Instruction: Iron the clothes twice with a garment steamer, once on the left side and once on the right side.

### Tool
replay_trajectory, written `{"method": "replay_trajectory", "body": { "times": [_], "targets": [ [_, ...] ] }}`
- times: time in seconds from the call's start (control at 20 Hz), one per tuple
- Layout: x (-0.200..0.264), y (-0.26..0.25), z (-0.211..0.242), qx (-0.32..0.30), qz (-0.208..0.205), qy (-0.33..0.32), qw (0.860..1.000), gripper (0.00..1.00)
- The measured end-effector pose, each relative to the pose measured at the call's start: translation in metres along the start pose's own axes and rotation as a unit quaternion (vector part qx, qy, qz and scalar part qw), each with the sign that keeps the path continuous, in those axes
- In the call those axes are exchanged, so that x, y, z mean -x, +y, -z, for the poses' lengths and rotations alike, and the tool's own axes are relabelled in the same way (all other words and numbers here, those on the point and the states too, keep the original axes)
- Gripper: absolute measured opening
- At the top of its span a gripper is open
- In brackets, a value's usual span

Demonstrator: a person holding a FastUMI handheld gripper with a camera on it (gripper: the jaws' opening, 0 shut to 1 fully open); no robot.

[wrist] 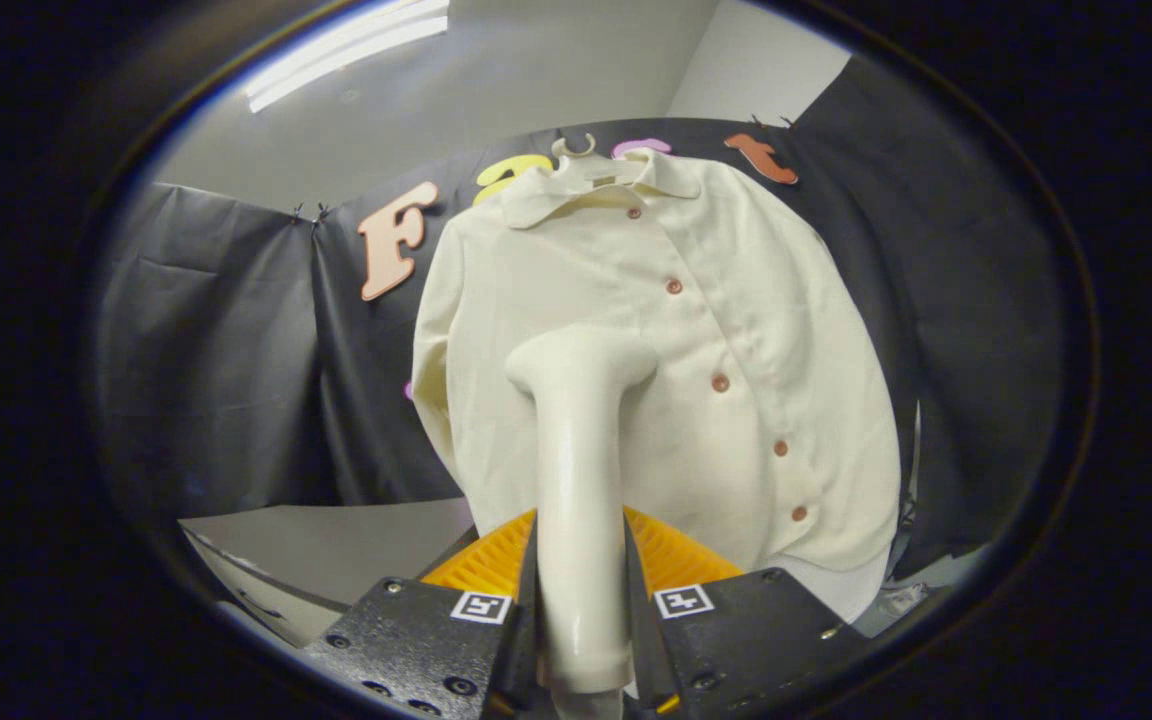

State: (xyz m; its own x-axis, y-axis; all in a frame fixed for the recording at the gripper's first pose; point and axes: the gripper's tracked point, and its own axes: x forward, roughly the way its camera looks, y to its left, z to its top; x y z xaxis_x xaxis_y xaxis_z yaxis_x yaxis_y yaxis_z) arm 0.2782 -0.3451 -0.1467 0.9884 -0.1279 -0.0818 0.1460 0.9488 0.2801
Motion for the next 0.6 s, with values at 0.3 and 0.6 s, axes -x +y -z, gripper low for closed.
{"method": "replay_trajectory", "body": {
  "times": [0.3, 0.6],
  "targets": [
    [0.014, -0.011, 0.043, -0.011, 0.0, 0.023, 1.0, 0.38],
    [0.029, -0.021, 0.086, -0.025, 0.003, 0.05, 0.998, 0.38]
  ]
}}
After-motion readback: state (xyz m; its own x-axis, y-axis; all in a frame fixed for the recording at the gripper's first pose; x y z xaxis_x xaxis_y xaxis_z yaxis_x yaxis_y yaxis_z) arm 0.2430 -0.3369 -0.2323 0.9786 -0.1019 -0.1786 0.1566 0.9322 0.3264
